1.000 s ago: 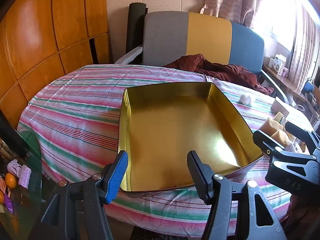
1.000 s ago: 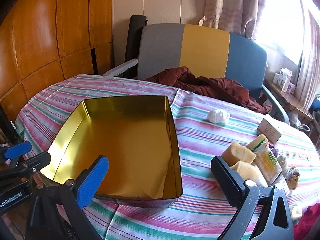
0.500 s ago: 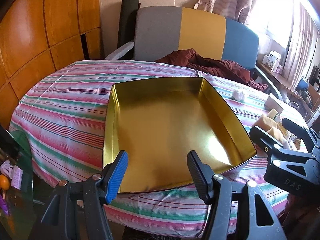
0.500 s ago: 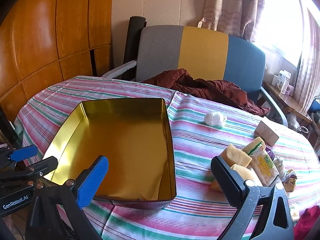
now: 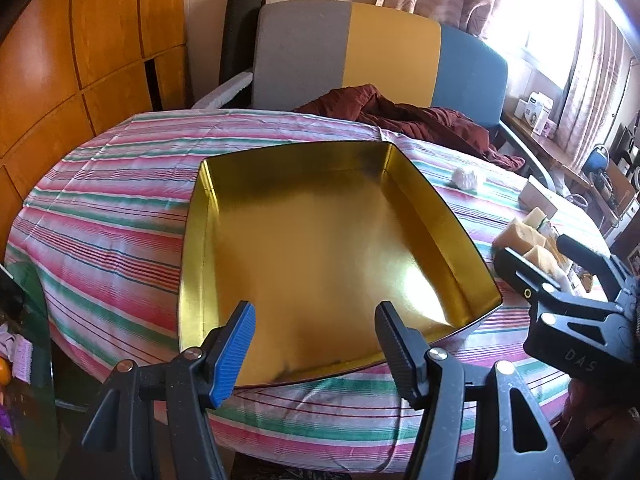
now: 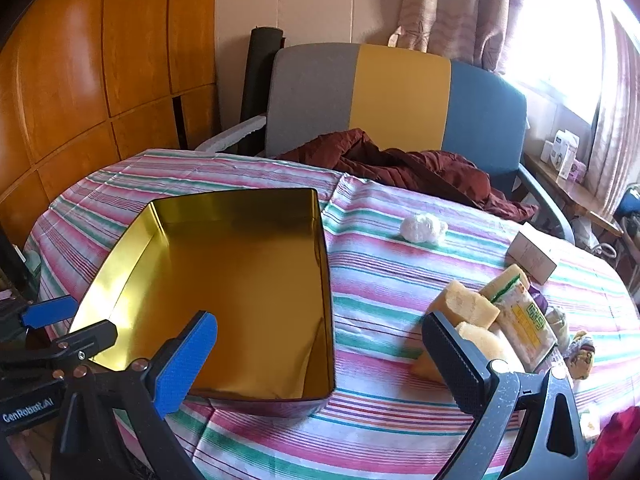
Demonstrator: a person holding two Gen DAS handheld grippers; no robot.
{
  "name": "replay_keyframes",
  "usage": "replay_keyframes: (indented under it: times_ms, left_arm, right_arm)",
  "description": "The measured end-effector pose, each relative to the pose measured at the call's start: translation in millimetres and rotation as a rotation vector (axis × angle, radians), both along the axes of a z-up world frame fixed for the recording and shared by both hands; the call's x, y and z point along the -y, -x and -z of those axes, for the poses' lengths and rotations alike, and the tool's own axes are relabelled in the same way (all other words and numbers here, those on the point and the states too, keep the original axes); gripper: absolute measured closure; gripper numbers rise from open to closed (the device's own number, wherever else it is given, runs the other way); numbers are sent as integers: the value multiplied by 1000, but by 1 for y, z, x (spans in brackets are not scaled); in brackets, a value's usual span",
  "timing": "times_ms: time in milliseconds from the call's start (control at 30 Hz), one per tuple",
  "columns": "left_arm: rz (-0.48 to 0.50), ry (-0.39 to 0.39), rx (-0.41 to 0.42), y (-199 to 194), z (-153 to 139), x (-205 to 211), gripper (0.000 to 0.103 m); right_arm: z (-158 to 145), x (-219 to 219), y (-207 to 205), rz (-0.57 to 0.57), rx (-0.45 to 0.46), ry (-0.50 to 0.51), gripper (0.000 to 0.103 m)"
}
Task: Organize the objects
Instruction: 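Move both tools from the gold tray toward the scattered items, then grasp the yellow sponge with the left tool while the right tool approaches the medicine box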
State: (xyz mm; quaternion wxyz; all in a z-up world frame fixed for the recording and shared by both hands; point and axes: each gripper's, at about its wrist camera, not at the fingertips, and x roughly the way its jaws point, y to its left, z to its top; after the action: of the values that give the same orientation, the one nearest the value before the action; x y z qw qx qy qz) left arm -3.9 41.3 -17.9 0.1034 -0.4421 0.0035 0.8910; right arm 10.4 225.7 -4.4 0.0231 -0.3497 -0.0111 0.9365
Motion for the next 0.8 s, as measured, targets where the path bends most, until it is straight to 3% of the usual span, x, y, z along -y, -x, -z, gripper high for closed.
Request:
replay_keyframes:
  times_ms: [100, 300, 533, 800]
  left_arm:
    - [28, -24, 9, 2, -3, -7, 37]
    - [202, -61, -11, 2, -15, -48, 33]
    - [389, -106, 101, 9, -11, -111, 33]
    - [546, -60, 130, 9, 2, -192, 33]
  right_arm:
    - [4, -16, -2, 32, 14, -2, 0]
    - [11, -76, -21, 139, 55, 5, 0]
    - [11, -171, -61, 311, 138, 59, 0]
    - [12, -254, -93, 458, 169, 79, 0]
